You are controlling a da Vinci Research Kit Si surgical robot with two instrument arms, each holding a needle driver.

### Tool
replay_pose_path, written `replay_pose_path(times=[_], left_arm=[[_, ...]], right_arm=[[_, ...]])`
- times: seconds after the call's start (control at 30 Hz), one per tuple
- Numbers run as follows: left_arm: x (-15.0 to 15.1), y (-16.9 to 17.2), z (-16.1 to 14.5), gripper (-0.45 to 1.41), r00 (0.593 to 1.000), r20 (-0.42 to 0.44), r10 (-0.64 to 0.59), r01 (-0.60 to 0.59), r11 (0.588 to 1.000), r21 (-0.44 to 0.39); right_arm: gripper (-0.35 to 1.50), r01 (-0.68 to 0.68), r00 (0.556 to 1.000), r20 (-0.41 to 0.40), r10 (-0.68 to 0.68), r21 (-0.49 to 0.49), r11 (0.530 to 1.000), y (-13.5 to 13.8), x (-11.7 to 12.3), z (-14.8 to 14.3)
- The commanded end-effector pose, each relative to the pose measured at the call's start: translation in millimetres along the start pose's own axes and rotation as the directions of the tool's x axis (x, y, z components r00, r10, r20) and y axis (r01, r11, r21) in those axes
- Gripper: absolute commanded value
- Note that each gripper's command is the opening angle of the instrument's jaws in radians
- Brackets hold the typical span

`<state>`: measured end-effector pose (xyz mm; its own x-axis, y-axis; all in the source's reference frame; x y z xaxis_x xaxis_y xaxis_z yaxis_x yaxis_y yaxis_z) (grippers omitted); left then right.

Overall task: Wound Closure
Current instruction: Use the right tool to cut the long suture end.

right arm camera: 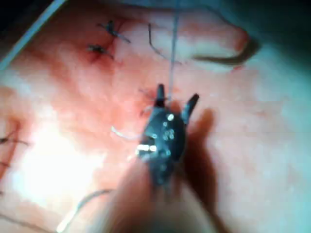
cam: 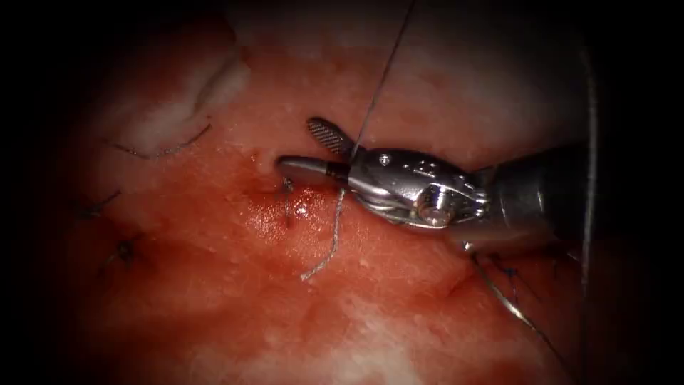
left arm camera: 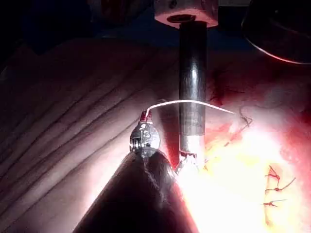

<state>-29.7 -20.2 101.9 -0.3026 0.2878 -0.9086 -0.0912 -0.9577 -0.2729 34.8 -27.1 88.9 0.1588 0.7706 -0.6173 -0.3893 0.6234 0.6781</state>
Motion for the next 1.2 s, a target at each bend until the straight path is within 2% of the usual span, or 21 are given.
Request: replay_pose_path(times=[0.03,0.13,0.2,0.23,0.3,0.43,0.7,0.77,0.8,0.83,0.87,0.9,0.93,0.97,1.07,1.2], left_arm=[[-0.2,-0.4,0.6,-0.45,1.0,-0.002,0.001,-0.001,1.0,-0.001],[-0.1,-0.4,0.6,-0.45,1.0,-0.003,0.001,-0.001,1.0,-0.001],[-0.2,-0.5,0.7,-0.45,1.0,-0.003,0.002,-0.002,1.0,-0.001],[-0.4,-0.4,0.8,-0.45,1.0,-0.002,0.003,-0.003,1.0,0.0],[-0.5,-0.3,0.9,-0.45,1.0,-0.001,0.005,-0.005,1.0,0.001],[-0.8,-0.1,1.2,-0.45,1.0,-0.003,0.008,-0.008,1.0,-0.002],[-0.8,0.0,1.3,-0.45,1.0,-0.003,0.01,-0.01,1.0,-0.002],[-0.9,0.1,1.3,-0.45,1.0,-0.003,0.011,-0.011,1.0,-0.002],[-0.9,0.1,1.3,-0.45,1.0,-0.003,0.011,-0.011,1.0,-0.002],[-0.9,0.1,1.3,-0.45,1.0,-0.003,0.011,-0.011,1.0,-0.002],[-0.9,0.2,1.3,-0.45,1.0,-0.003,0.011,-0.011,1.0,-0.002],[-0.9,0.2,1.3,-0.45,1.0,-0.003,0.011,-0.011,1.0,-0.002],[-0.9,0.2,1.3,-0.45,1.0,-0.003,0.011,-0.011,1.0,-0.002],[-0.9,0.2,1.4,-0.45,1.0,-0.003,0.011,-0.011,1.0,-0.002],[-0.9,0.3,1.4,-0.45,1.0,-0.003,0.011,-0.011,1.0,-0.002],[-0.9,0.6,1.5,-0.45,1.0,-0.007,0.013,-0.013,1.0,-0.007]], right_arm=[[1.28,0.002,1.0,0.001,-0.002,0.006,1.0,-0.4,-0.5,0.8],[1.14,0.004,1.0,0.002,-0.004,0.014,1.0,-0.7,-0.6,0.8],[0.96,-0.002,1.0,0.003,0.002,0.015,1.0,-0.8,-0.6,0.7],[0.81,0.007,1.0,0.004,-0.007,0.019,1.0,-0.7,-0.3,0.4],[0.79,0.006,1.0,0.0,-0.006,0.015,1.0,-0.7,-0.2,0.3],[1.06,0.005,1.0,-0.027,-0.005,-0.002,1.0,-0.7,1.2,-0.1],[1.08,0.025,0.999,-0.037,-0.025,-0.003,1.0,-1.1,1.5,-0.1],[0.91,0.025,0.999,-0.04,-0.025,-0.002,1.0,-1.1,1.5,-0.1],[0.91,0.025,0.999,-0.04,-0.025,-0.002,1.0,-1.1,1.5,-0.1],[0.77,0.025,0.999,-0.04,-0.025,-0.002,1.0,-1.2,1.4,-0.1],[0.39,0.027,0.999,-0.041,-0.027,-0.004,1.0,-1.3,1.3,0.0],[0.13,0.028,0.999,-0.039,-0.027,0.004,1.0,-1.3,1.2,0.1],[0.13,0.028,0.999,-0.039,-0.027,0.004,1.0,-1.3,1.2,0.1],[-0.35,0.051,0.998,-0.039,-0.051,0.013,0.999,-1.2,1.2,0.1],[-0.35,0.078,0.996,-0.051,-0.077,0.017,0.997,-1.0,1.6,-0.2],[-0.35,0.123,0.986,-0.115,-0.121,0.009,0.992,-0.6,3.0,-1.3]])
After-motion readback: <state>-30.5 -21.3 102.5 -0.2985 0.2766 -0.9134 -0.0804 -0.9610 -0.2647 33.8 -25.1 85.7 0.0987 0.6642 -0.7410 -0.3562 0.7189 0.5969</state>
